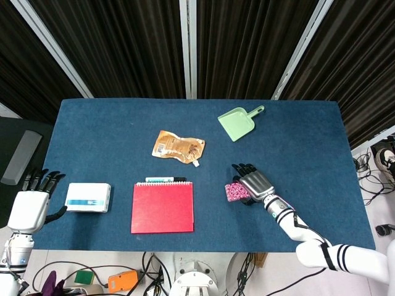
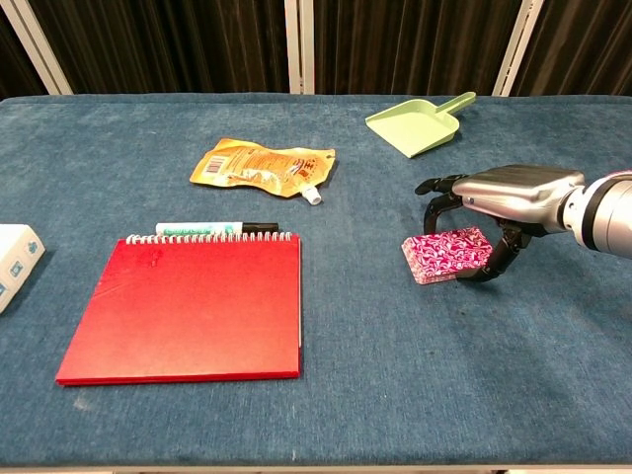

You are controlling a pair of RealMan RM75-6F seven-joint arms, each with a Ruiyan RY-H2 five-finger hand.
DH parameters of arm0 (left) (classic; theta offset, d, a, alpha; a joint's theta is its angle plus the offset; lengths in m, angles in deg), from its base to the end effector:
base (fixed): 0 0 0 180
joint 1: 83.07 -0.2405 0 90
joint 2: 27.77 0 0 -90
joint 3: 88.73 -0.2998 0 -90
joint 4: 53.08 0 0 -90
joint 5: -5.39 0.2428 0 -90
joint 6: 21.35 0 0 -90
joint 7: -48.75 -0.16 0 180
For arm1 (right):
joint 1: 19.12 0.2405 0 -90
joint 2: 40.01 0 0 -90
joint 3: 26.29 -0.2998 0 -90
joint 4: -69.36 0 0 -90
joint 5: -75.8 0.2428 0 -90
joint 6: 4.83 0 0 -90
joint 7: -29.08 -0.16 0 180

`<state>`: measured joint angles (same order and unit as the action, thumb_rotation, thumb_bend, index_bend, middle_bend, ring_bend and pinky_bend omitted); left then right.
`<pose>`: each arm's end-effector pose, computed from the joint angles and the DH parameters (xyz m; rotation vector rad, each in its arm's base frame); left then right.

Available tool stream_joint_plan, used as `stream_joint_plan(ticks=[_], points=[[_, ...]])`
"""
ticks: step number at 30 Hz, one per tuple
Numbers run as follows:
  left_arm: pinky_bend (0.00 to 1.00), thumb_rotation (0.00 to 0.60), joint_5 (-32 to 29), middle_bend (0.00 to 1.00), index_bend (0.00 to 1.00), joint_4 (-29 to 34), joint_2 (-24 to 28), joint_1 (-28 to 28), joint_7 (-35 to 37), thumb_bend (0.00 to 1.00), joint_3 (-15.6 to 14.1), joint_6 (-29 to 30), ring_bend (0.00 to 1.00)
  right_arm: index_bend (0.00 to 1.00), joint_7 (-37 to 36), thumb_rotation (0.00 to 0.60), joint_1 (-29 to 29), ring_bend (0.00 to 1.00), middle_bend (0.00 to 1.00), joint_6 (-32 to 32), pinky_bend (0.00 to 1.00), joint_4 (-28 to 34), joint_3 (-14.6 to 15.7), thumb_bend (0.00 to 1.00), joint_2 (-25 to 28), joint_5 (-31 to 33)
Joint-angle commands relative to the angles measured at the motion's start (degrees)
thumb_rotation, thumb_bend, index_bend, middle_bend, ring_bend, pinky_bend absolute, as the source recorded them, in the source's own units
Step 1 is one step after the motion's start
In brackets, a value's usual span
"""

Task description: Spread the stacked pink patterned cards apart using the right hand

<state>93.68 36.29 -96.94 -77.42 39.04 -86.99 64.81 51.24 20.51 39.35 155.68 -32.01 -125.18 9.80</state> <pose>-0.3573 0.2034 0.1175 -1.4675 -0.7739 -0.8369 -0.2175 -0.3575 -0.0693 2.0903 -0.9718 0.6787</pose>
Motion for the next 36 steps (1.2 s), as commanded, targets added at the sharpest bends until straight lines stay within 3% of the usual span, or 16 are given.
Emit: stream_joint_plan(ticks=[1,10,15,21,28,36], points=[[0.05,0.6,0.0,0.18,0.2,0.0,0.0,0.0,0.0,0.1,0.0,0.0,0.11,0.52,-0.9,0.589,0.0,0.0,0.11,0.7,0.13,0.0,0.0,0.5,0.0,-0.3],[0.05,0.6,0.0,0.18,0.2,0.1,0.2,0.1,0.0,0.11,0.1,0.0,0.11,0.63,-5.7,0.598,-1.1,0.04,0.16,4.1,0.16,2.1,-0.6,0.55,2.8,-2.7],[0.05,0.6,0.1,0.18,0.2,0.1,0.3,0.2,0.2,0.1,0.1,0.0,0.11,0.65,-8.3,0.6,-1.8,0.05,0.17,5.2,0.16,2.3,-1.4,0.55,5.8,-2.7],[0.05,0.6,0.2,0.18,0.2,0.0,0.1,0.3,0.2,0.1,0.0,0.0,0.11,0.65,-11.2,0.599,-0.8,0.05,0.17,2.6,0.16,-5.1,-2.6,0.55,5.5,0.2],[0.05,0.6,0.1,0.18,0.2,0.4,0.1,0.3,-0.3,0.1,-0.1,-0.2,0.11,0.62,-14.3,0.599,2.0,0.05,0.17,-3.4,0.16,-16.1,-3.4,0.55,0.7,3.1],[0.05,0.6,-0.1,0.18,0.2,1.3,0.7,0.5,-1.1,0.1,0.1,-0.2,0.11,0.55,-16.7,0.595,4.1,0.05,0.17,-5.4,0.15,-22.0,-4.1,0.55,-3.5,2.3]])
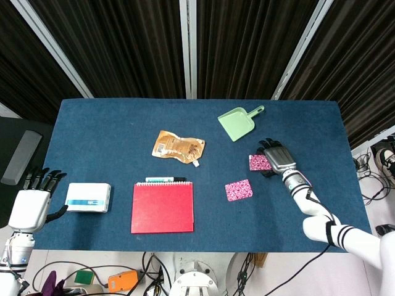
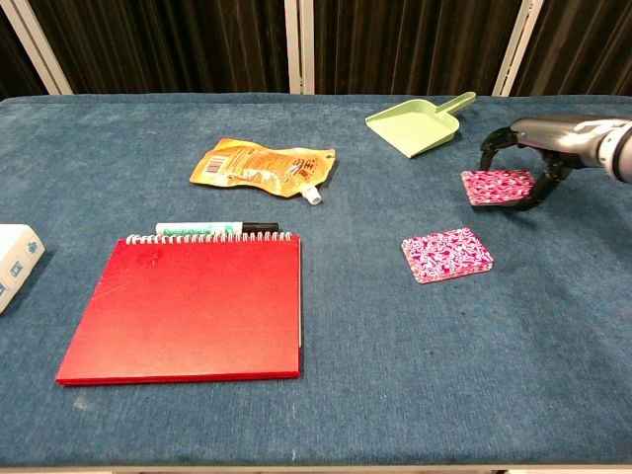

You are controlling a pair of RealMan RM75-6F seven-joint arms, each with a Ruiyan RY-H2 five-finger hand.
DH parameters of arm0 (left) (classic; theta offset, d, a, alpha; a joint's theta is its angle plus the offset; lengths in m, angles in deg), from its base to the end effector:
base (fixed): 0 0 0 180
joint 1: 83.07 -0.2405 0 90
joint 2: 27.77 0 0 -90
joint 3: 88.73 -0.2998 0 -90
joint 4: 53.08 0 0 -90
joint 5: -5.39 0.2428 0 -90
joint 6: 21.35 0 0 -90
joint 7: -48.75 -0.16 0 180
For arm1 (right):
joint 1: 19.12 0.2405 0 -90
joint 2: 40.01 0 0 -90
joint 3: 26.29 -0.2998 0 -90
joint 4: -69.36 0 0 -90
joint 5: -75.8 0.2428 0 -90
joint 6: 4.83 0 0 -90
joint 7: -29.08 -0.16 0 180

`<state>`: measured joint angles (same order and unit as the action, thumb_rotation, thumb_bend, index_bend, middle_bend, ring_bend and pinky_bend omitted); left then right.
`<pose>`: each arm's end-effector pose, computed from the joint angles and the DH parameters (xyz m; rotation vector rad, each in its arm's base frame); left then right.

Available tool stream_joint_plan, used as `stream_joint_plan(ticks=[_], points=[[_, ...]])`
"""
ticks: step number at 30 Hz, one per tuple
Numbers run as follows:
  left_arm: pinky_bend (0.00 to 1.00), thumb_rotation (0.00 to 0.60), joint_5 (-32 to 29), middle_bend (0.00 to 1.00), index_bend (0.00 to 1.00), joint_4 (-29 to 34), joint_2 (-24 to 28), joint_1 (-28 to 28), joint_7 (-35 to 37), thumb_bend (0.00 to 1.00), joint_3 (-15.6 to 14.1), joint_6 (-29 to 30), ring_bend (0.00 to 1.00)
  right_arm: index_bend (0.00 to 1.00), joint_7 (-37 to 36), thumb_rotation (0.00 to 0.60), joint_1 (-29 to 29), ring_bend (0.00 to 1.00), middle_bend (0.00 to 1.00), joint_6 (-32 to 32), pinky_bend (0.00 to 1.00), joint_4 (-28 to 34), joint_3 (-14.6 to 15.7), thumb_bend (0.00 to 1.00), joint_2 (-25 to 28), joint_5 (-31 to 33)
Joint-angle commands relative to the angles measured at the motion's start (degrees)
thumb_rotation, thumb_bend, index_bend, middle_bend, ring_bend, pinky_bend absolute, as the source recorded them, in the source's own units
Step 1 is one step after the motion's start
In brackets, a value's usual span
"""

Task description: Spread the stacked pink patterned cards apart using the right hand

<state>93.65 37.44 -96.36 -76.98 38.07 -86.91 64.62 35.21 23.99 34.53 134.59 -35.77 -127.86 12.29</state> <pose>-0.3525 0.2061 0.1192 -1.4750 -0.7645 -0.8365 -0.2722 -0.4484 -0.0353 1.8208 -1.0843 0.6736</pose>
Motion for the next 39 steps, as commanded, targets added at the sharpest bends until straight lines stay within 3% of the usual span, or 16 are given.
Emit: stream_joint_plan(ticks=[1,5,8,13,18,21,26,39], points=[[0.05,0.6,0.0,0.18,0.2,0.2,0.1,0.1,-0.1,0.1,0.0,-0.1,0.11,0.51,-0.8,0.588,0.8,0.05,0.17,-0.8,0.15,-1.2,-0.3,0.55,-1.0,-0.3],[0.05,0.6,0.0,0.18,0.2,0.2,0.2,0.1,-0.2,0.1,0.0,0.0,0.11,0.27,0.2,0.568,1.2,0.02,0.15,-1.2,0.12,-0.9,0.0,0.41,-0.5,0.0],[0.05,0.6,-0.1,0.18,0.2,0.0,0.1,0.0,-0.1,0.1,0.0,0.1,0.11,0.22,0.7,0.569,0.5,0.01,0.13,0.2,0.12,1.4,0.2,0.39,1.2,-0.4],[0.05,0.6,-0.1,0.18,0.2,-0.2,0.0,-0.1,0.1,0.1,0.0,0.3,0.11,0.22,0.1,0.57,-2.1,0.01,0.12,5.3,0.11,10.8,1.1,0.39,7.3,-4.4],[0.04,0.6,0.2,0.18,0.2,-0.3,-0.2,-0.1,0.1,0.1,0.0,0.6,0.11,0.3,-2.6,0.568,-4.8,0.01,0.12,9.1,0.11,20.5,3.9,0.39,12.5,-11.2],[0.04,0.6,0.3,0.18,0.2,-0.3,-0.3,-0.1,0.0,0.1,0.0,0.6,0.11,0.34,-3.3,0.568,-5.4,0.01,0.12,9.1,0.11,22.9,5.6,0.39,13.2,-13.3],[0.04,0.6,0.4,0.18,0.2,-0.2,-0.5,0.0,0.0,0.1,0.0,0.6,0.11,0.35,-3.0,0.561,-5.0,0.01,0.12,7.7,0.11,22.6,6.7,0.39,11.5,-13.6],[0.04,0.6,0.1,0.18,0.2,-0.3,-0.6,0.4,-0.2,0.1,0.1,-0.1,0.11,0.35,2.7,0.557,-2.2,0.0,0.12,3.6,0.1,18.4,5.7,0.39,5.5,-8.1]])
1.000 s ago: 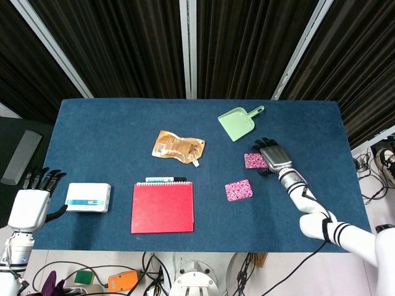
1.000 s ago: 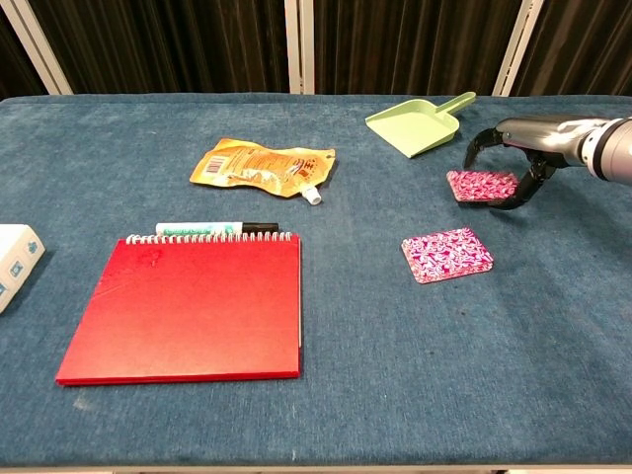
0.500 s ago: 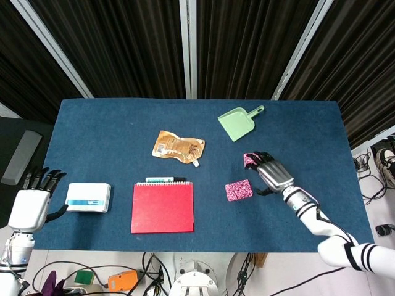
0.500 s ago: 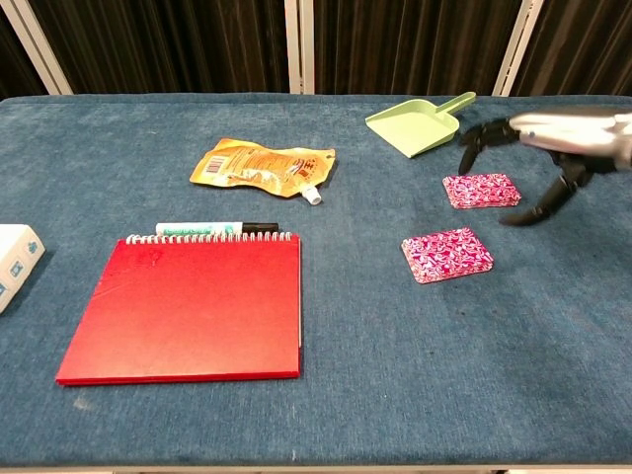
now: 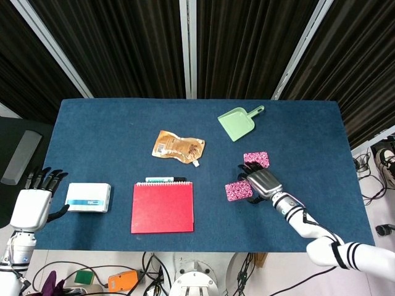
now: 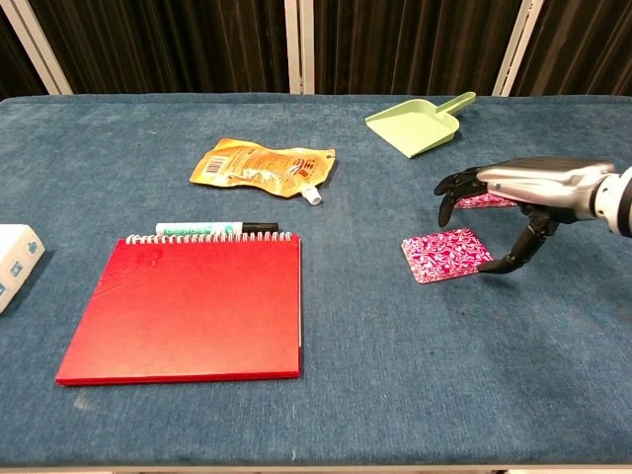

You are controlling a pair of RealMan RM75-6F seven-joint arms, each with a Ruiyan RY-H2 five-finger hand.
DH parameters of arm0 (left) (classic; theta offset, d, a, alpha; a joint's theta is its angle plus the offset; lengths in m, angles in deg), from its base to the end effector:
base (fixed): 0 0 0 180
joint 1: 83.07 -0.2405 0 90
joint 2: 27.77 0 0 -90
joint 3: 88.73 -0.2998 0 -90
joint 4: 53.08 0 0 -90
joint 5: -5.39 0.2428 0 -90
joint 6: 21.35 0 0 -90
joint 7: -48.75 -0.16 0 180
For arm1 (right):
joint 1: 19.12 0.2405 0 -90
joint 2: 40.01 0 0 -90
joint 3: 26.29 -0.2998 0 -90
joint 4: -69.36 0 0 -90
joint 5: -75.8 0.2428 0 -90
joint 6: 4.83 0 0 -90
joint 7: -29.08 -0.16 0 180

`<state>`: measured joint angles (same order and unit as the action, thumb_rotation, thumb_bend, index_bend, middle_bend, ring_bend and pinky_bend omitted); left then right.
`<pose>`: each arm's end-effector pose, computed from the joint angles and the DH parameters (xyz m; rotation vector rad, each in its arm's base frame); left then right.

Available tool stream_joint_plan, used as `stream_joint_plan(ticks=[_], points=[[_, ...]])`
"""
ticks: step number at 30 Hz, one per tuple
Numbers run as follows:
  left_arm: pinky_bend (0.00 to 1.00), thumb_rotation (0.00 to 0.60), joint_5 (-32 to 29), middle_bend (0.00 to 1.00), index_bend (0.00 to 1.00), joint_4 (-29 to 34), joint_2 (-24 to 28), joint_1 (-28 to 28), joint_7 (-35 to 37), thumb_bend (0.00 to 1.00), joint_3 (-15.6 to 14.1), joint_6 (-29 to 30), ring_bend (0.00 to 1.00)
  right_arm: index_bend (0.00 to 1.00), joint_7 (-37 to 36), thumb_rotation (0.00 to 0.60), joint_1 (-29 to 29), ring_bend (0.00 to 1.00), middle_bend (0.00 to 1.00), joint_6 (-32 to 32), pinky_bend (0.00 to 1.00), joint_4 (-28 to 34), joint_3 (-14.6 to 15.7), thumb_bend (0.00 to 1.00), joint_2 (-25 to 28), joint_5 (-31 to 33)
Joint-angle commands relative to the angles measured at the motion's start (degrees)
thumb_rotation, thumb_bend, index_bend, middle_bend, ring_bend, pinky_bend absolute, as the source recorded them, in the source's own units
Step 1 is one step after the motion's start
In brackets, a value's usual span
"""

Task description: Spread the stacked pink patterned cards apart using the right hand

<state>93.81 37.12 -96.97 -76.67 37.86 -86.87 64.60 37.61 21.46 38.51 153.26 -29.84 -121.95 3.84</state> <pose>-0.3509 0.2081 0.1156 -1.4794 -0.7604 -0.8433 -0.2344 -0.3668 -0.0503 2.0811 -1.0557 0.7194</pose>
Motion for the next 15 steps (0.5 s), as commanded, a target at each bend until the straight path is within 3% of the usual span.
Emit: stream_joint_plan(ticks=[1,15], points=[[0.04,0.6,-0.1,0.18,0.2,0.0,0.0,0.1,0.0,0.1,0.0,-0.1,0.11,0.36,0.4,0.557,0.5,0.0,0.12,-0.5,0.1,-0.3,-0.3,0.39,-0.6,0.5],[0.04,0.6,-0.2,0.18,0.2,-0.6,-0.3,0.2,0.1,0.1,0.0,-0.3,0.11,0.4,2.4,0.557,1.6,0.0,0.12,-1.5,0.09,-1.4,-0.1,0.41,-2.2,2.7]])
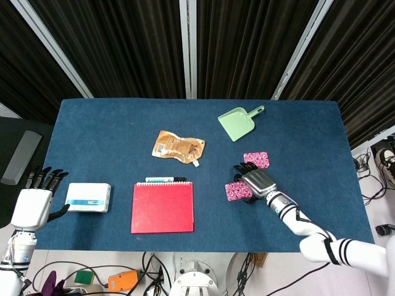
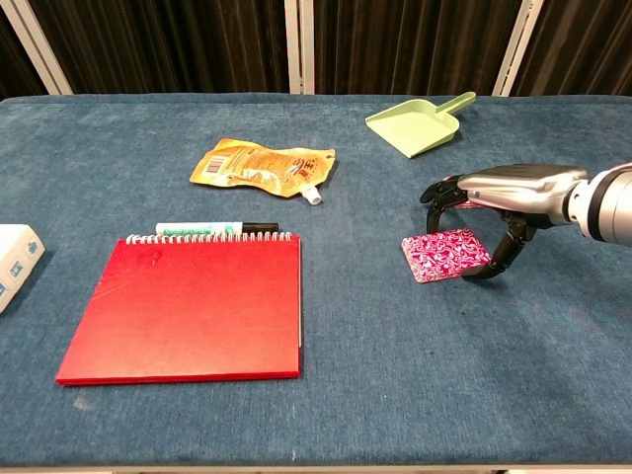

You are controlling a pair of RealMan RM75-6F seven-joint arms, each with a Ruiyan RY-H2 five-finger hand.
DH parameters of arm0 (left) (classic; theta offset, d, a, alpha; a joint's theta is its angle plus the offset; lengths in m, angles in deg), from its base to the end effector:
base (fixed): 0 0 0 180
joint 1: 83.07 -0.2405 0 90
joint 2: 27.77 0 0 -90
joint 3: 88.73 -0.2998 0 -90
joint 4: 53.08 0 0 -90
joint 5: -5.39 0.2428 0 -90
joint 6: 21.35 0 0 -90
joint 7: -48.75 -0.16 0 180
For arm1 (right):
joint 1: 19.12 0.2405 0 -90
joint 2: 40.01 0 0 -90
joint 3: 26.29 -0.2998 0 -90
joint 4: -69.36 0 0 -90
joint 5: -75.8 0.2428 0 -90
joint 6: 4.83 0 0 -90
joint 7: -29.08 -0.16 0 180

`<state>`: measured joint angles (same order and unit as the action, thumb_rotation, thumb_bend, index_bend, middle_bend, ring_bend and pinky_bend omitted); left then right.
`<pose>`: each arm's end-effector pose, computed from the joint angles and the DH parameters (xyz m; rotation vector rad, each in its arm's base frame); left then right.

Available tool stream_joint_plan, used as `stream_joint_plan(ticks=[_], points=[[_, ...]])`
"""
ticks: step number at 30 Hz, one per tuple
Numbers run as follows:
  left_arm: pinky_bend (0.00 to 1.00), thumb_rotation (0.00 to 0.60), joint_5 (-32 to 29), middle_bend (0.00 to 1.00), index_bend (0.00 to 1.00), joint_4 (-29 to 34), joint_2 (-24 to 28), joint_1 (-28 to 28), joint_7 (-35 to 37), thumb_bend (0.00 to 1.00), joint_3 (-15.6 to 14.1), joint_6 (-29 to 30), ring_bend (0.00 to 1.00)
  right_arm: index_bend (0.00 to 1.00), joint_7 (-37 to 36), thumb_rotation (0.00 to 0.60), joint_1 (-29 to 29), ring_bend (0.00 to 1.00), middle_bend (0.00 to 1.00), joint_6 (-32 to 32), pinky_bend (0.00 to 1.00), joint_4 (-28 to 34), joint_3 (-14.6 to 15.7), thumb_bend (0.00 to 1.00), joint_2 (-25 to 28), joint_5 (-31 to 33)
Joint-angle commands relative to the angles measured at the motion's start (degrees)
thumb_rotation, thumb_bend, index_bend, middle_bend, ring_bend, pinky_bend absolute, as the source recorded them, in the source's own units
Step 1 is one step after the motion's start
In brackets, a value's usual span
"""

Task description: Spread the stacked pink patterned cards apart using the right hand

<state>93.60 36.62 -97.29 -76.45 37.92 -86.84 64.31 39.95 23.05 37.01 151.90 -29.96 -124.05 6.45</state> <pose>-0.3522 0.2098 0.1139 -1.4816 -0.7611 -0.8398 -0.2277 -0.3713 -0.0647 2.1009 -1.0524 0.6911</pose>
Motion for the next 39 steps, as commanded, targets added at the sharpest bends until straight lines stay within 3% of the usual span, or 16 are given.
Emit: stream_joint_plan(ticks=[1,16,26,34,39], points=[[0.04,0.6,0.0,0.18,0.2,-0.1,0.0,0.0,0.1,0.1,0.0,0.1,0.11,0.41,0.2,0.558,0.1,0.0,0.12,0.0,0.09,-0.1,0.1,0.41,-0.1,0.2],[0.04,0.6,0.2,0.18,0.2,-0.6,-0.2,-0.2,0.6,0.1,-0.1,0.6,0.1,0.55,-0.5,0.559,-0.3,0.0,0.14,1.7,0.09,-0.2,0.2,0.5,-0.2,-0.7],[0.04,0.6,0.4,0.18,0.2,-0.2,0.2,0.0,0.4,0.11,0.1,0.6,0.1,0.57,-3.7,0.561,-2.7,0.0,0.14,6.9,0.09,5.1,-0.4,0.52,5.6,-4.2],[0.04,0.6,0.9,0.18,0.2,0.1,0.1,0.6,0.4,0.1,0.3,0.3,0.1,0.57,-6.9,0.561,-8.3,0.0,0.15,12.1,0.09,8.0,3.9,0.52,11.9,-8.6],[0.04,0.6,1.1,0.18,0.2,0.2,-0.1,0.6,0.4,0.1,0.1,0.5,0.1,0.57,-9.1,0.561,-11.8,0.0,0.15,14.2,0.09,6.1,7.3,0.52,13.5,-11.2]])
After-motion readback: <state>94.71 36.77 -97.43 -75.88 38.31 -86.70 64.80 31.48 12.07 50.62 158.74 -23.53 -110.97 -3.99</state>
